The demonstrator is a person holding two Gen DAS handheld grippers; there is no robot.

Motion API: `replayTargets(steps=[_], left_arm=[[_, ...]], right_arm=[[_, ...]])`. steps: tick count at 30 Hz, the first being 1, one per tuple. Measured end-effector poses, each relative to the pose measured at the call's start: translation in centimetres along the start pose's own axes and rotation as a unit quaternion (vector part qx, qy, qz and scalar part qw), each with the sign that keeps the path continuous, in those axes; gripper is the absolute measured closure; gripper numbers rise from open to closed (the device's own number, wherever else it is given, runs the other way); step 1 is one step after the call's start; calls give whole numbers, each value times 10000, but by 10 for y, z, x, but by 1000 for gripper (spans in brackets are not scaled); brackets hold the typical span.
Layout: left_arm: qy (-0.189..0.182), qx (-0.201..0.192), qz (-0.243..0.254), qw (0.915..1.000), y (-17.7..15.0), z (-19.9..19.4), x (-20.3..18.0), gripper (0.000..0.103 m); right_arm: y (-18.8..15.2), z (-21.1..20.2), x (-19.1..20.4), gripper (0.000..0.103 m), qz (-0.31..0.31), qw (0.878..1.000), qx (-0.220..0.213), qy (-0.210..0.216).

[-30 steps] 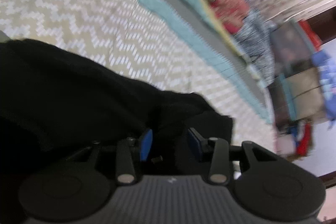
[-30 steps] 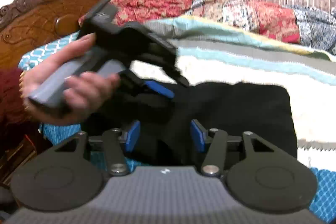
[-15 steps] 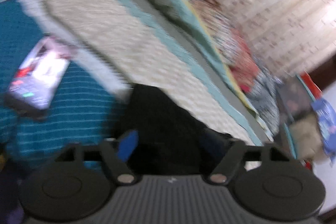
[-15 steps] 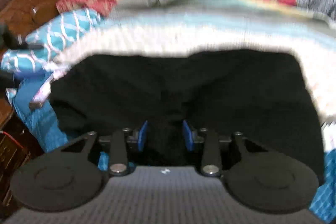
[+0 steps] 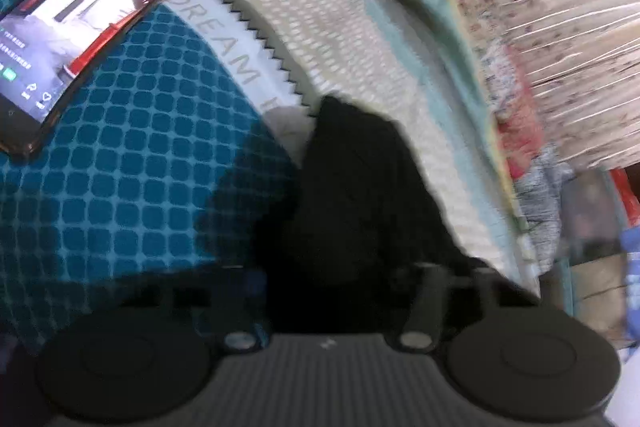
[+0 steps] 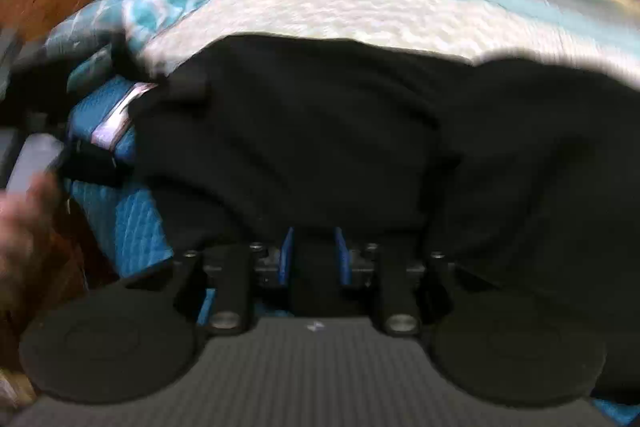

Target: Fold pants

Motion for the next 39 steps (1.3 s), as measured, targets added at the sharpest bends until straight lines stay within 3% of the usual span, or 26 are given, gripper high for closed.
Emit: replayTargets(steps=[2,4,8,11,13,15,18,20,23,28,33,39], left_arm=[[-124,-50,-53,9999,2,-6,-3,71],[-219,-141,235,9994,1,-19,-16,75],[-553,-351,1383,9882,-12,-33,-83,75],[-671,-344,2513,9650,-39,-29,-144,75],[-646,-293,3181,9454,-62,-18,-179,76],[-569,-180,3788,9236,-89,-3,-206,76],[-507,164,4257,9033,-126,23,-229,76],[-408,319,4557,8886,-148,39,-238,76],[-211,438,5018,8636,-176,60,-244,76],[89,635,5588,8268,-217,70,-239,76],[239,885,6222,7774,-246,84,-237,75],[429,983,6900,7159,-278,96,-229,74]], right_arm=[[4,-1,-3,80,196,9997,107,89],[3,-9,1,79,209,9996,54,179],[15,-38,-18,76,954,9932,-276,613],[27,-64,-47,74,1527,9834,-727,662],[34,-75,-73,63,2051,9712,-852,858],[40,-84,-105,39,2696,9517,-917,1147],[45,-102,-145,23,3488,9148,-1055,1745],[46,-113,-158,15,3590,9074,-1067,1906],[50,-118,-163,14,3232,9268,-790,1742],[37,-121,-161,13,2787,9452,-452,1639],[35,-110,-164,13,2399,9617,-263,1297],[42,-89,-141,13,869,9956,-4,355]])
Point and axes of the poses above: each gripper's, at about its wrist camera, not at the fingertips, and z roughly the way its jaws point, x to its left, y to its top, the point moved 6 cm from there along z, roughly the way its jaws point, and after that the axes turned 11 degrees about -y, right-handed, at the moved point
